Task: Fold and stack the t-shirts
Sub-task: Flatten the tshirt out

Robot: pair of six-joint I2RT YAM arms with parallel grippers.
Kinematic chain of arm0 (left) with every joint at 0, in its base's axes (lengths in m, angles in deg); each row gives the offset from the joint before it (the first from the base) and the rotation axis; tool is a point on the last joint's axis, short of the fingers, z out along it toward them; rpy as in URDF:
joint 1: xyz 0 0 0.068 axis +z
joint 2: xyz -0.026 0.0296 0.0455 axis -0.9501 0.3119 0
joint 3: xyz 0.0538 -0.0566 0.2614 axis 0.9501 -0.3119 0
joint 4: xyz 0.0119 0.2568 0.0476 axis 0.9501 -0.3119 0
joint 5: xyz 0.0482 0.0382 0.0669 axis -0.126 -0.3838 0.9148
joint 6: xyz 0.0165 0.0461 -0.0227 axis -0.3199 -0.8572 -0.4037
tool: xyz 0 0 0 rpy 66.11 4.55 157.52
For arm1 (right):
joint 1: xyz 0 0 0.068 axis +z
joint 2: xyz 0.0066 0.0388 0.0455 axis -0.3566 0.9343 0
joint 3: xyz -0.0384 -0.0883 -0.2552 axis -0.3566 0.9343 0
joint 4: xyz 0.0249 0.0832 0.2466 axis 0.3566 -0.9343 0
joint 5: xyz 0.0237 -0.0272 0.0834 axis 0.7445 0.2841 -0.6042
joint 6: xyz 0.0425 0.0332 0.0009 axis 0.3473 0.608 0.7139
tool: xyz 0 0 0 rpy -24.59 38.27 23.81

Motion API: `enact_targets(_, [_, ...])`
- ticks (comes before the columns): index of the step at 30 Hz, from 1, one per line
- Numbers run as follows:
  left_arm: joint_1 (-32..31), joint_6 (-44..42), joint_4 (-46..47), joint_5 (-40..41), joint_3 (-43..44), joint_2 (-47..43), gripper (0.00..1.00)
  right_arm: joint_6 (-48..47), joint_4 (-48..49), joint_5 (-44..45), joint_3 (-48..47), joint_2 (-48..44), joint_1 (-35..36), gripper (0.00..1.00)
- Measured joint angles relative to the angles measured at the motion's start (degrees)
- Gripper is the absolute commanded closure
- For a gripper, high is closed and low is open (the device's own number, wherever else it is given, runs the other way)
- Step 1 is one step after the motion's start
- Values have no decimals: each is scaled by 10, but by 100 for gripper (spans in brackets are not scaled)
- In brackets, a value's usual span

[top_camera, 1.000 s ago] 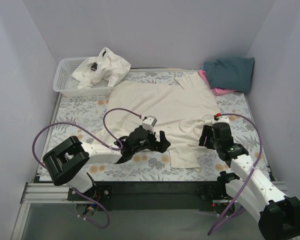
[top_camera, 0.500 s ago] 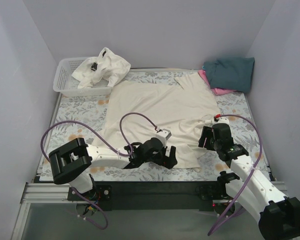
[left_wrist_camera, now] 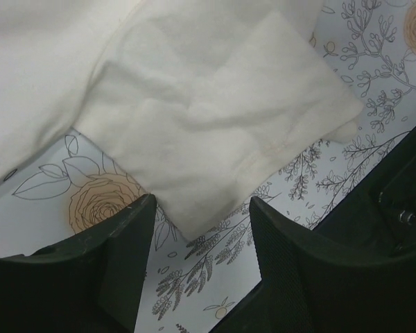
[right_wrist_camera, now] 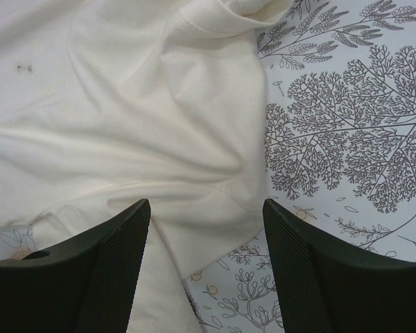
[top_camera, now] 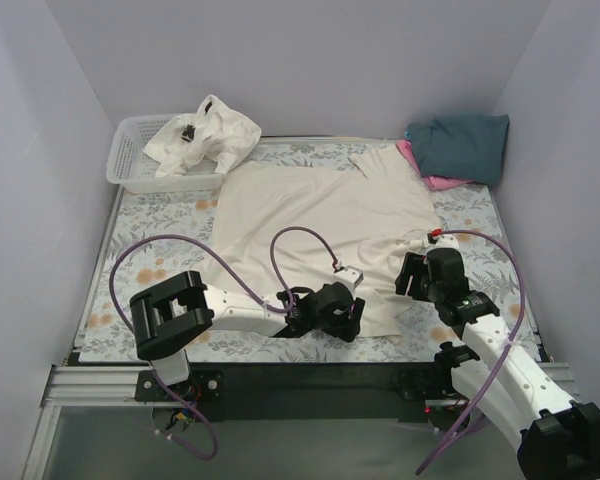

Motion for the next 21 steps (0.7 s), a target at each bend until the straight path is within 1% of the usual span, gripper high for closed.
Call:
enact_targets(1, [0, 0, -4, 3, 8, 6, 54, -1, 1, -2, 1, 0, 0, 40])
enact_targets(3, [-2, 4, -13, 13, 23, 18, 65, -4, 5, -9, 4, 0, 0, 40])
enact_targets(5, [-5, 6, -24, 24, 37, 31, 73, -7, 6, -14, 9, 0, 0, 40])
enact_targets(6, [-7, 7, -30, 31, 44, 36, 83, -8, 7, -15, 10, 0, 0, 40])
enact_targets(7, [-10, 10, -38, 37, 53, 43, 88, -9, 8, -17, 12, -1, 0, 40])
enact_targets(8, [-12, 10, -46, 43, 61, 48, 99, -10, 9, -18, 12, -1, 0, 40])
enact_targets(15, [-32, 10, -103, 89, 95, 62, 100, -11, 16, -28, 18, -5, 0, 39])
enact_targets(21, [-38, 24, -143, 119, 93, 50, 100, -12, 16, -29, 18, 0, 0, 39])
